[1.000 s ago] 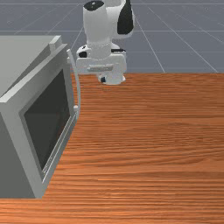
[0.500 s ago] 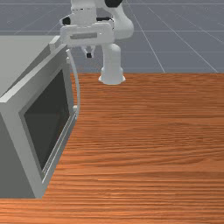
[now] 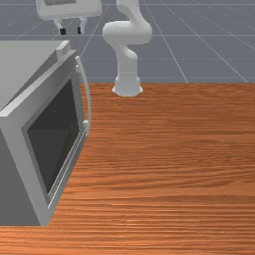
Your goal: Open the microwave
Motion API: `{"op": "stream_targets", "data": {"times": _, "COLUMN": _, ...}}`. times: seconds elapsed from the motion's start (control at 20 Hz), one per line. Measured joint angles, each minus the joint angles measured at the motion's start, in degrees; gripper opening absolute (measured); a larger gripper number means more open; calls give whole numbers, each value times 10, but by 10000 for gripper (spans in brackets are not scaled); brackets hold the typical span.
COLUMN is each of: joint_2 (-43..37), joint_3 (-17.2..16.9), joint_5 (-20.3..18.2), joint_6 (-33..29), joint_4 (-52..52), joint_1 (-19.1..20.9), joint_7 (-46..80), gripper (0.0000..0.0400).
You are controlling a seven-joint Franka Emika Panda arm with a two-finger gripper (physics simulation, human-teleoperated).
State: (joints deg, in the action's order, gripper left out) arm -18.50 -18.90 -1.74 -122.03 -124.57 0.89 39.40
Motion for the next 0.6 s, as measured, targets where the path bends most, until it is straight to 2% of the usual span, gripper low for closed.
{"op": "stream_targets", "data": {"times": 0.05, "joint_2": 0, "joint_3": -4, "joint_5": 1, "joint_6": 2, "joint_4": 13, "joint_1": 3, "joint_7": -1, "gripper": 310}}
{"op": "stream_targets", "data": {"times": 0.1, "joint_2": 2, "joint_3": -7, "joint_5": 1, "joint_6": 3, "joint_4": 26, "joint_1": 6, "joint_7": -1, "gripper": 346}}
{"op": "stream_targets", "data": {"times": 0.2, "joint_2": 10, "joint_3": -11, "joint_5": 0, "joint_6": -4, "joint_4": 38, "joint_1": 9, "joint_7": -3, "gripper": 380}}
{"op": "stream_targets", "data": {"times": 0.35, "joint_2": 55, "joint_3": -21, "joint_5": -6, "joint_6": -32, "joint_4": 47, "joint_1": 11, "joint_7": -8, "gripper": 396}}
{"op": "stream_targets", "data": {"times": 0.6, "joint_2": 107, "joint_3": -21, "joint_5": -16, "joint_6": -55, "joint_4": 44, "joint_1": 6, "joint_7": -11, "gripper": 400}}
